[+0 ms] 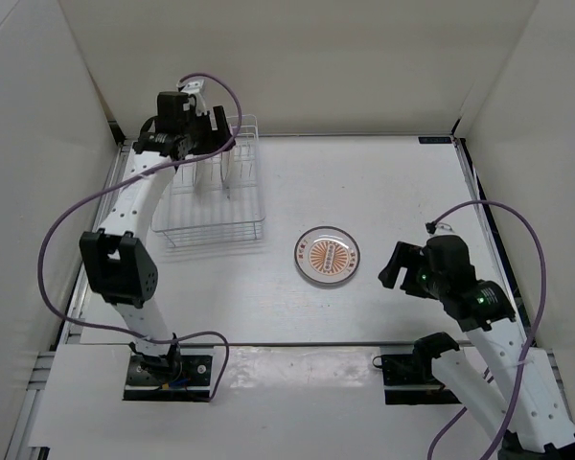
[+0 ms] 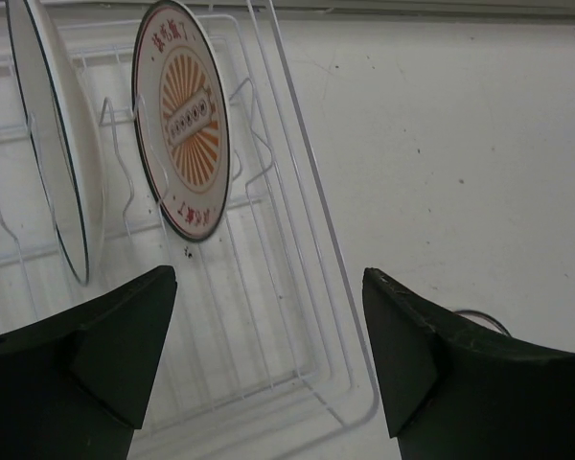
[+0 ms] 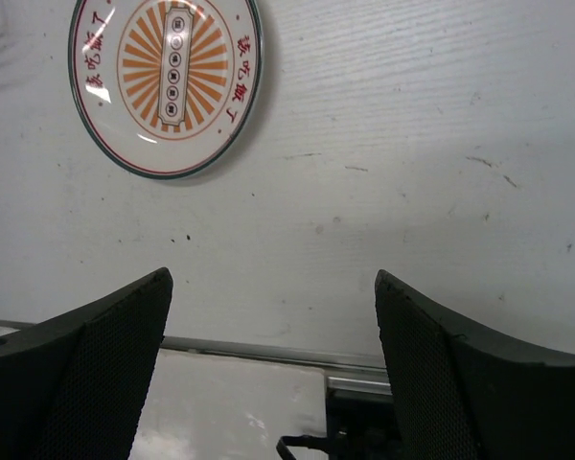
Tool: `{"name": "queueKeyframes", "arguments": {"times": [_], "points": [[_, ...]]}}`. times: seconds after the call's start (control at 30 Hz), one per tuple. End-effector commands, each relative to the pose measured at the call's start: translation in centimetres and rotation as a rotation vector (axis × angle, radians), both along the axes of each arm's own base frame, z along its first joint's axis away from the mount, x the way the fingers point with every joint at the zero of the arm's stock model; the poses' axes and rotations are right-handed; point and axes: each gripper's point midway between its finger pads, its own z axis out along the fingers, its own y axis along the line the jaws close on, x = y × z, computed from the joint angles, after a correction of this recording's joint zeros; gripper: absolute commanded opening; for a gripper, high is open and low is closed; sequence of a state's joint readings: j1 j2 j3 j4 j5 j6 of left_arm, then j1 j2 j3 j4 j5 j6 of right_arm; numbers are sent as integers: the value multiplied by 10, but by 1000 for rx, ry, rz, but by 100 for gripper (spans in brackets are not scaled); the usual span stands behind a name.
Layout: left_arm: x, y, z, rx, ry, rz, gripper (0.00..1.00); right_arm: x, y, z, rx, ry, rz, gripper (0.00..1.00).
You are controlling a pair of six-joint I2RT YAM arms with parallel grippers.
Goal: Unload the plates from the dish rack
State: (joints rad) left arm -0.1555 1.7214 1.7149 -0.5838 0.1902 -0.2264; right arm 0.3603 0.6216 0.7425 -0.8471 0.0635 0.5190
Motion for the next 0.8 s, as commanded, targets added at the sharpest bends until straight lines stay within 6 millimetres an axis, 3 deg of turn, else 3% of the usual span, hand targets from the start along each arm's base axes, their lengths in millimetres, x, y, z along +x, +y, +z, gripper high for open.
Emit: {"name": "queueKeyframes", "arguments": {"times": [0.0, 0.13, 0.2, 0.23, 0.27, 0.37, 0.4, 0.47, 0.57, 0.77], "points": [[22, 8, 19, 30, -61, 15, 88, -17, -12, 0, -48, 0, 18, 88], [47, -1, 13, 10, -94, 0, 86, -22, -10, -13, -27, 9, 18, 88], [60, -5, -4, 15, -73, -4, 84, -22, -9, -15, -19, 18, 9, 88], [65, -8, 5, 14, -92, -4, 83, -22, -8, -14, -15, 22, 12, 88], [72, -9, -11, 19, -62, -2, 83, -22, -8, -14, -13, 30, 10, 88], [83, -17, -6, 28, -102, -27, 82, -25, -7, -13, -14, 53, 19, 88], [87, -18, -17, 42, -91, -27, 82, -25, -8, -12, -21, 50, 23, 88], [93, -27, -18, 80, -132, -38, 81, -25, -9, -11, -33, 46, 25, 88], [102, -38, -29, 112, -153, -54, 75, -25, -14, -6, -51, 38, 14, 88], [110, -39, -53, 125, -126, -59, 57, -28, -17, -1, -47, 25, -8, 88]]}}
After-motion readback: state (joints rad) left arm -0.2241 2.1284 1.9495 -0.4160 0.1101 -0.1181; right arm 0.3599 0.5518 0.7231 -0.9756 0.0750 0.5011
